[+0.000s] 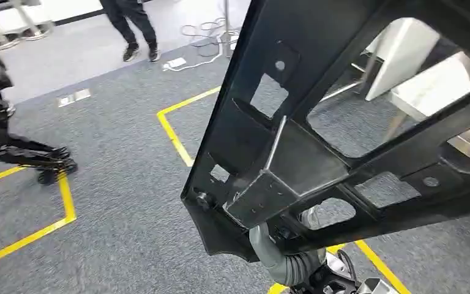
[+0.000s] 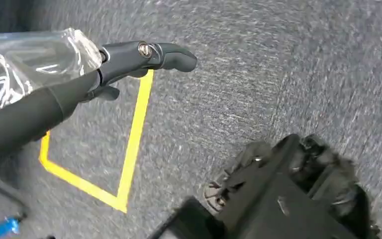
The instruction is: Take the parts from the cabinet and place them on the table.
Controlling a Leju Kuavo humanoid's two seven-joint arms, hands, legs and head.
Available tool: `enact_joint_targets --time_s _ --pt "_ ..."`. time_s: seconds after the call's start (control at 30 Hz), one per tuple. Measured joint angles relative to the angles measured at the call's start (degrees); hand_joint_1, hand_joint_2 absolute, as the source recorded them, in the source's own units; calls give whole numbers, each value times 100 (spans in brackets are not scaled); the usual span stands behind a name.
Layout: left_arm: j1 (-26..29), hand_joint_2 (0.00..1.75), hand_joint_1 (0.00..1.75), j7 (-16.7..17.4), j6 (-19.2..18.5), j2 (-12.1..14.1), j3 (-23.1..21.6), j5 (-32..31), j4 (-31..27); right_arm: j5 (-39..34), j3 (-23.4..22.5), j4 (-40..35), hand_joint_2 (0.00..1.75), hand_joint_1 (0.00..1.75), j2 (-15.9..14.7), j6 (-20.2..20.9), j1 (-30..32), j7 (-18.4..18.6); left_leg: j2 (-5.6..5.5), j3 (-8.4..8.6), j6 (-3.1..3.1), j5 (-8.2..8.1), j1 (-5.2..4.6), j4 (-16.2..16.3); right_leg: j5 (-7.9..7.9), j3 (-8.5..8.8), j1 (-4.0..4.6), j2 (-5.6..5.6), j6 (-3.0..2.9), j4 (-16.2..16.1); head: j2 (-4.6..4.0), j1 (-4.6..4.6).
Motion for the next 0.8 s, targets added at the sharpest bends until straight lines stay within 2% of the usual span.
enact_joint_targets --time_s 0.03,0.07,0.1,0.13,0.2,0.27,0.3,0.33,0.37,0.4,0.43,0.47,0.5,0.53,0.57,0.6,0.67,0.73,0.77,0.8 --pt "12 175 0 0 0 2 0 -4 0 7 0 0 175 175 -2 0 1 0 -19 155 46 251 -15 -367 1 11 7 94 0 0 0 0" --pt "12 175 0 2 0 2 -2 -4 0 11 0 -2 175 175 -2 -2 1 2 -83 388 99 565 -35 -935 2 27 9 177 2 0 0 0" --pt "30 175 0 11 -13 2 -4 -4 0 13 0 -7 175 175 -2 -2 2 4 -307 608 149 860 -48 -1496 3 36 2 248 4 0 0 0" --pt "50 175 0 9 -13 13 -4 -4 2 17 0 -7 175 175 -2 -2 -1 2 -629 686 199 850 -46 -1703 16 10 10 305 29 8 0 4" --pt "69 175 0 4 -15 9 -4 0 2 20 0 -11 175 175 -4 -4 0 9 -549 678 185 856 -73 -1791 58 -58 -43 431 92 6 0 4" --pt "49 175 0 0 -15 -5 -7 -4 0 22 0 -15 175 175 -7 -7 4 9 -429 694 225 888 -76 -1833 98 -79 -53 574 172 -42 0 4" --pt "50 175 0 0 -15 -24 -7 -4 2 33 -2 -22 175 175 -9 -9 13 9 -336 742 247 943 -15 -1915 54 -92 -45 381 165 35 0 2" --pt "67 175 0 0 -15 -18 -7 -4 2 50 -2 -24 175 175 -13 -15 -2 7 -270 767 270 953 -24 -1952 -107 -190 -1 35 190 235 0 31" --pt "87 175 0 0 -15 -15 -7 -2 2 52 -2 -24 175 175 -13 -18 -14 7 -170 769 291 951 -36 -1952 -352 -389 -10 -120 224 647 0 31" --pt "97 175 0 -2 -15 -15 -7 -2 2 52 -2 -24 175 175 -13 -17 -5 7 -86 768 295 948 -42 -1952 -572 -619 -32 -185 247 1117 0 31" --pt "96 175 0 -2 -15 -15 -7 -2 2 50 -2 -24 175 175 -13 -17 0 9 2 758 295 943 -44 -1951 -739 -838 -46 -204 273 1562 0 31" --pt "96 175 0 -2 -13 -15 -7 0 2 50 -2 -24 175 175 -15 -17 2 9 86 751 291 940 -42 -1950 -790 -974 -62 -208 300 1838 0 31" --pt "96 175 0 -5 -15 -15 -7 0 2 52 -2 -24 175 175 -18 -17 2 9 173 752 281 933 -33 -1949 -705 -948 -83 -219 324 1785 2 31" --pt "95 175 0 -9 -13 -18 -7 2 2 50 -2 -24 175 175 -17 -17 2 9 243 758 264 921 -23 -1948 -512 -759 -101 -247 342 1446 0 31" --pt "92 175 0 -11 -9 -18 -7 2 2 50 -2 -24 175 175 -20 -18 0 9 312 775 239 904 -9 -1944 -271 -443 -117 -326 365 891 0 31" --pt "92 175 0 -11 -9 -18 -7 2 2 52 -2 -24 175 175 -20 -18 0 9 330 783 229 897 -7 -1941 -201 -334 -120 -369 372 714 0 31" --pt "92 175 0 -11 -9 -18 -7 2 2 52 -2 -24 175 175 -20 -18 0 9 330 783 229 897 -7 -1941 -201 -334 -120 -369 372 714 0 31" --pt "93 175 0 -9 -9 -18 -7 2 2 52 -2 -24 175 175 -20 -17 -1 9 342 788 222 892 -4 -1939 -149 -254 -122 -410 376 568 0 31" --pt "94 175 0 -11 -4 -15 -7 5 2 52 -2 -24 175 175 -20 -17 -3 9 387 817 179 863 -19 -1920 -13 55 -131 -673 393 77 0 33" --pt "96 175 0 -9 2 -7 -7 5 2 53 -2 -24 175 175 -20 -17 -14 9 412 808 156 844 -38 -1921 -89 88 -100 -769 382 -34 0 35"
